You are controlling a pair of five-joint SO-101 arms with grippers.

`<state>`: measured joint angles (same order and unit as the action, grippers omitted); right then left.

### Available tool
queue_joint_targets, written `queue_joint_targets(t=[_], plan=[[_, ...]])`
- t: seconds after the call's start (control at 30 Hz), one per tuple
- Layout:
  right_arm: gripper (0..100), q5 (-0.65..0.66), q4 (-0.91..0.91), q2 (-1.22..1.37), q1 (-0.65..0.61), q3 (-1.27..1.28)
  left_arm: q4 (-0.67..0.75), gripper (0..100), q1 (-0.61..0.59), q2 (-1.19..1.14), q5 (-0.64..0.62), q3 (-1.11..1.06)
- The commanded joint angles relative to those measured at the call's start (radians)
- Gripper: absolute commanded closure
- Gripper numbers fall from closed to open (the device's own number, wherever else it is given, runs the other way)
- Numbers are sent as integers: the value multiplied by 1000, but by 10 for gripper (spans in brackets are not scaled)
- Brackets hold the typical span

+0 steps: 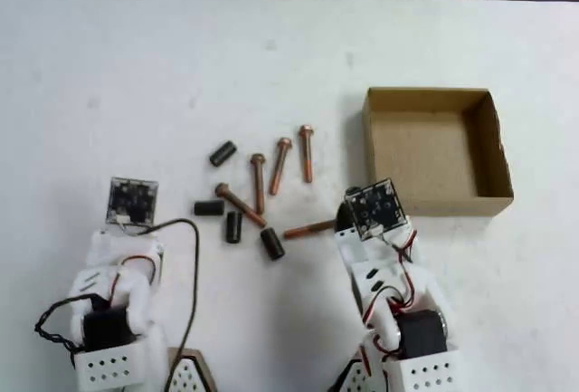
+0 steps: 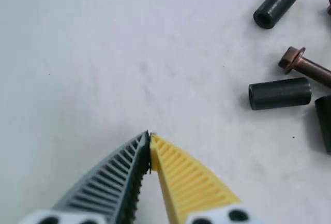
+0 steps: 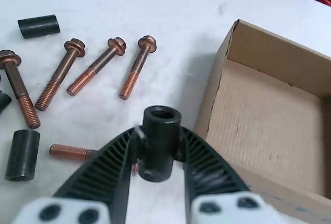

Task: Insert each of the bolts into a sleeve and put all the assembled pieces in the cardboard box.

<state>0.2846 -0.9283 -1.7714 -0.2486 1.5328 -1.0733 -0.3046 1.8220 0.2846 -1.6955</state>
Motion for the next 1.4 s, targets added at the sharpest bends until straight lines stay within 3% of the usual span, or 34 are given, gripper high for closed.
queue_joint_targets(t=[0.0,0.97,1.2,1.37], plan=[[981,-6,-45,-27,-70,-11,-28,976,-10,7,28,3],[981,-3,-56,-28,-101,15,29,977,-12,7,29,26],[981,-3,-53,-28,-101,29,-133,976,-5,-7,68,328],[981,-3,-53,-28,-105,29,-133,976,-5,-216,158,511]])
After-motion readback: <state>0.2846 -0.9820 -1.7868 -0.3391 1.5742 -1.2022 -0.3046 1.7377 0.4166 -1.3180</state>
